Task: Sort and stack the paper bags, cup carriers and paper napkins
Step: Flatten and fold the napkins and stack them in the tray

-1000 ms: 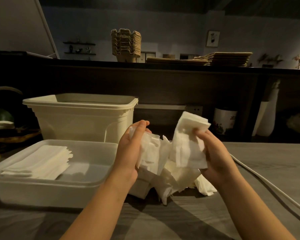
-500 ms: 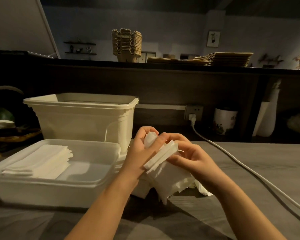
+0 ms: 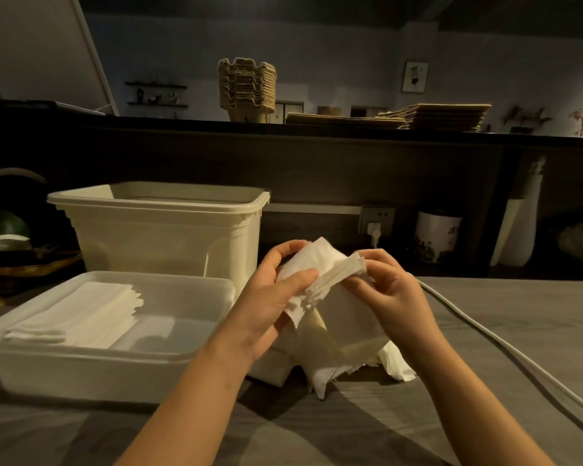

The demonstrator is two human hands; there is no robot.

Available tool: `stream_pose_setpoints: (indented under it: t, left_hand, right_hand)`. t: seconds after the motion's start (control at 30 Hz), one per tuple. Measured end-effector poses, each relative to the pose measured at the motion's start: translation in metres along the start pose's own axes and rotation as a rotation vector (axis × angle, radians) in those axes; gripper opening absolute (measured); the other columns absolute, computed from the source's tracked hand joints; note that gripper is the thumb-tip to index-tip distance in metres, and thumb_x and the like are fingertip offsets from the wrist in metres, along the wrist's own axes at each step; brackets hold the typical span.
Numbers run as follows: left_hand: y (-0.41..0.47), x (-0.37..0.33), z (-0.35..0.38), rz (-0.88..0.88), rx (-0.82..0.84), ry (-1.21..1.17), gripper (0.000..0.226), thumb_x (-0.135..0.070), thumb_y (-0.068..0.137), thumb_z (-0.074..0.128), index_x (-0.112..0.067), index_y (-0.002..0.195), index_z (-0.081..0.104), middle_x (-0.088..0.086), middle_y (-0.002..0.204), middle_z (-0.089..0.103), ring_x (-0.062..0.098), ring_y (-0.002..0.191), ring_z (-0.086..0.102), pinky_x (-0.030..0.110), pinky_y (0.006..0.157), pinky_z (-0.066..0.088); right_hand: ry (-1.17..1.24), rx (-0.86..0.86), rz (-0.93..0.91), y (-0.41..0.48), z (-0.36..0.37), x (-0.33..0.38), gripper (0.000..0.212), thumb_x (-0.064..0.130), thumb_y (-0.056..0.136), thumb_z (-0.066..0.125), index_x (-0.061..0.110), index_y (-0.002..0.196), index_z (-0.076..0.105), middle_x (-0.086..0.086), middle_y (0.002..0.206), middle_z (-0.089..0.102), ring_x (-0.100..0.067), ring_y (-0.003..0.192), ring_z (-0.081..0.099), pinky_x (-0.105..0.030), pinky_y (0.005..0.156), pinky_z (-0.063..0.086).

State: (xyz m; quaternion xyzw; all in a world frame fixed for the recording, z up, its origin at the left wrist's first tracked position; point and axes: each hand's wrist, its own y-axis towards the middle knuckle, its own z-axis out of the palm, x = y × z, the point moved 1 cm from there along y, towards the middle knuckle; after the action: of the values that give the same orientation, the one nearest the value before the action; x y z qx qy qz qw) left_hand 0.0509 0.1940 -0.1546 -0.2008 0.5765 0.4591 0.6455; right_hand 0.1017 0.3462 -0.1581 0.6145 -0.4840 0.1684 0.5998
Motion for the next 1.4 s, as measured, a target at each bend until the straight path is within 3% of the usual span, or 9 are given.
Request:
stream_pose_setpoints:
  t: [0.13, 0.23, 0.37, 0.6, 0.9, 1.13, 1.27, 1.4]
  left_hand:
    - [0.0001, -0.003, 0.0012, -0.004, -0.01, -0.099, 0.046, -0.013, 0.067, 0.067, -0.028, 0.11, 0.06, 0.004, 0.105, 0.064, 0.016, 0.076, 0.067, 0.027, 0.061, 0.056]
    - [0.0012, -0.0016, -0.0002, -0.015, -0.034, -0.131, 0.044, -0.013, 0.069, 0.067, -0.03, 0.109, 0.06, 0.005, 0.105, 0.067, 0.019, 0.082, 0.068, 0.031, 0.064, 0.057]
    - [0.0033, -0.0009, -0.0037, 0.004, -0.098, -0.172, 0.042, -0.014, 0.078, 0.063, -0.036, 0.113, 0.058, 0.005, 0.105, 0.067, 0.023, 0.084, 0.067, 0.037, 0.065, 0.056]
    - [0.0038, -0.0031, -0.0053, 0.031, -0.175, -0.24, 0.028, -0.016, 0.094, 0.05, -0.039, 0.104, 0.063, 0.003, 0.111, 0.067, 0.02, 0.093, 0.067, 0.032, 0.06, 0.057]
    - [0.0054, -0.0023, -0.0081, -0.039, -0.18, -0.23, 0.029, -0.011, 0.097, 0.043, -0.026, 0.094, 0.068, 0.004, 0.098, 0.07, 0.02, 0.087, 0.065, 0.033, 0.064, 0.053]
    - [0.0063, 0.0028, -0.0071, -0.157, -0.094, -0.145, 0.023, -0.011, 0.096, 0.046, -0.018, 0.11, 0.063, 0.008, 0.083, 0.072, 0.018, 0.071, 0.067, 0.03, 0.06, 0.055]
    - [0.0056, 0.0023, -0.0073, -0.17, -0.074, -0.115, 0.031, -0.03, 0.093, 0.05, -0.014, 0.115, 0.065, 0.01, 0.097, 0.071, 0.022, 0.086, 0.067, 0.034, 0.074, 0.053]
    - [0.0055, 0.0002, -0.0068, -0.187, -0.099, -0.15, 0.047, -0.052, 0.094, 0.035, -0.018, 0.107, 0.067, 0.006, 0.088, 0.072, 0.02, 0.08, 0.067, 0.034, 0.066, 0.05]
  right_hand:
    - [0.183, -0.047, 0.1, 0.0004, -0.0038, -0.0009, 0.009, 0.022, 0.084, 0.061, 0.021, 0.084, 0.07, 0.022, 0.089, 0.059, -0.01, 0.089, 0.06, -0.031, 0.075, 0.055]
    - [0.273, -0.069, 0.138, 0.0011, -0.0061, -0.0019, 0.012, 0.016, 0.086, 0.059, 0.018, 0.083, 0.071, 0.019, 0.088, 0.061, -0.011, 0.085, 0.064, -0.032, 0.075, 0.057]
    - [0.19, -0.014, 0.111, 0.0005, -0.0045, -0.0007, 0.011, 0.018, 0.086, 0.06, 0.021, 0.084, 0.07, 0.022, 0.089, 0.06, -0.011, 0.089, 0.061, -0.033, 0.078, 0.056]
    - [0.073, 0.055, 0.087, -0.0013, -0.0032, 0.0018, 0.011, 0.019, 0.084, 0.062, 0.027, 0.083, 0.068, 0.019, 0.097, 0.057, -0.012, 0.094, 0.057, -0.036, 0.079, 0.054]
    - [-0.111, 0.044, 0.063, 0.0005, -0.0028, 0.0016, 0.016, 0.019, 0.088, 0.06, 0.034, 0.083, 0.061, 0.019, 0.102, 0.052, -0.005, 0.093, 0.054, -0.019, 0.069, 0.049]
    - [0.058, -0.028, 0.183, -0.0006, -0.0064, 0.0014, 0.012, 0.017, 0.09, 0.056, 0.027, 0.089, 0.061, 0.002, 0.092, 0.064, -0.017, 0.087, 0.062, -0.033, 0.073, 0.053]
    - [0.049, 0.037, 0.225, -0.0019, -0.004, 0.0036, 0.012, 0.016, 0.09, 0.056, 0.028, 0.087, 0.061, 0.002, 0.09, 0.065, -0.017, 0.085, 0.062, -0.034, 0.076, 0.052]
    - [0.039, 0.029, 0.235, -0.0007, -0.0044, 0.0031, 0.013, 0.017, 0.09, 0.056, 0.029, 0.089, 0.059, 0.003, 0.092, 0.064, -0.018, 0.087, 0.062, -0.035, 0.078, 0.052]
